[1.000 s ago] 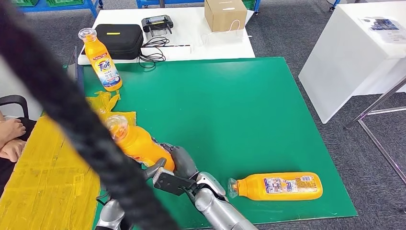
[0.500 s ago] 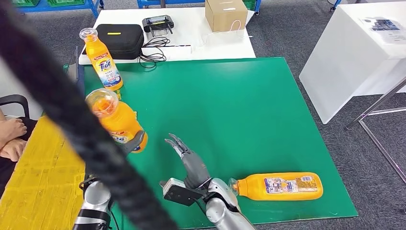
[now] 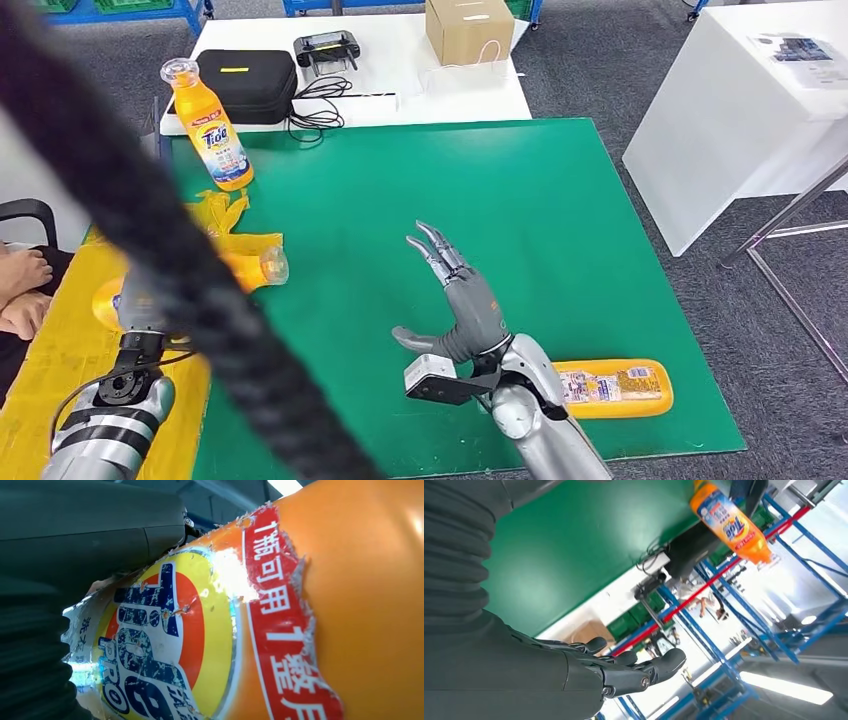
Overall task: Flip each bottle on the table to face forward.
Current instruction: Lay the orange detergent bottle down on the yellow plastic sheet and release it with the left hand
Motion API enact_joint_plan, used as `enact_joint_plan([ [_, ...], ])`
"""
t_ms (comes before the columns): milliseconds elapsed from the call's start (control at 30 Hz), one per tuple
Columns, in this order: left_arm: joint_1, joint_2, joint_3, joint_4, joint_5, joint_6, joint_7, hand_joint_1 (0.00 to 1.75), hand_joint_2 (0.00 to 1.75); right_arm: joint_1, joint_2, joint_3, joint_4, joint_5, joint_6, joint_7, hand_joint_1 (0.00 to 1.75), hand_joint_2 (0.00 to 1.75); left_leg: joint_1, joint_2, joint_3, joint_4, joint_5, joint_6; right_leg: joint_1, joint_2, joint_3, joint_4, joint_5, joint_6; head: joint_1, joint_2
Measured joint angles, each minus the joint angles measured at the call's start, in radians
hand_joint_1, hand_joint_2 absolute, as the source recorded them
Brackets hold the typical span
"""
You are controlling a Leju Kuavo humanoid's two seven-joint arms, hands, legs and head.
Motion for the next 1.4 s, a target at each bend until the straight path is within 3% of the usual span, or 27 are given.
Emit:
enact_joint_plan([
  [167, -0.037, 0.037, -0.025, 0.187, 0.004, -0.01, 0.068, 1.75, 1.75, 0.001, -0.033, 0.0, -0.027, 0.022, -0.036, 0.004, 0.0, 1.75, 0.0, -0.001, -0.001, 0.0, 0.0, 0.0, 0.0, -0.001, 0.001, 0.0, 0.0, 0.0, 0.0, 0.0],
  [300, -0.076, 0.041, -0.047, 0.278, -0.002, -0.028, 0.12, 0.02, 1.75, 0.0, -0.055, 0.0, -0.04, 0.031, -0.048, 0.009, 0.0, 1.75, -0.001, -0.004, 0.004, -0.001, -0.001, -0.001, -0.001, -0.002, 0.006, -0.001, 0.0, 0.0, 0.0, 0.0],
  [700, -0.107, 0.038, -0.008, 0.349, 0.094, 0.0, 0.025, 0.0, 1.75, 0.007, -0.084, 0.0, -0.06, 0.062, -0.049, 0.022, 0.0, 1.75, 0.001, -0.002, 0.009, -0.001, 0.0, -0.005, 0.001, -0.002, 0.01, 0.0, 0.0, -0.001, 0.0, 0.0],
  [933, -0.072, 0.028, 0.056, 0.284, 0.071, 0.016, -0.07, 0.0, 1.75, 0.009, -0.104, 0.0, -0.06, 0.113, -0.037, 0.044, 0.0, 1.75, 0.001, -0.002, 0.008, -0.001, 0.0, -0.004, 0.001, -0.002, 0.009, 0.0, 0.0, -0.001, 0.0, 0.0],
  [1300, 0.039, 0.032, 0.026, 0.043, -0.006, 0.016, 0.032, 0.0, 1.75, 0.015, -0.152, 0.001, -0.06, 0.104, 0.018, 0.04, 0.0, 1.75, 0.001, -0.003, 0.005, 0.0, 0.0, -0.004, 0.001, -0.002, 0.006, -0.001, 0.0, -0.001, 0.0, 0.0],
  [1367, 0.053, 0.046, -0.006, -0.002, -0.006, 0.016, 0.12, 0.0, 1.75, 0.019, -0.163, 0.001, -0.061, 0.092, 0.033, 0.034, 0.0, 1.75, 0.001, -0.003, 0.005, 0.0, 0.0, -0.004, 0.001, -0.002, 0.005, -0.001, 0.0, -0.001, 0.0, 0.0],
  [1400, 0.058, 0.061, -0.042, -0.031, -0.006, 0.016, 0.205, 0.0, 1.75, 0.022, -0.171, 0.002, -0.064, 0.084, 0.042, 0.03, 0.0, 1.75, 0.001, -0.003, 0.004, 0.0, 0.0, -0.004, 0.001, -0.002, 0.004, -0.001, 0.0, -0.001, 0.0, 0.0],
])
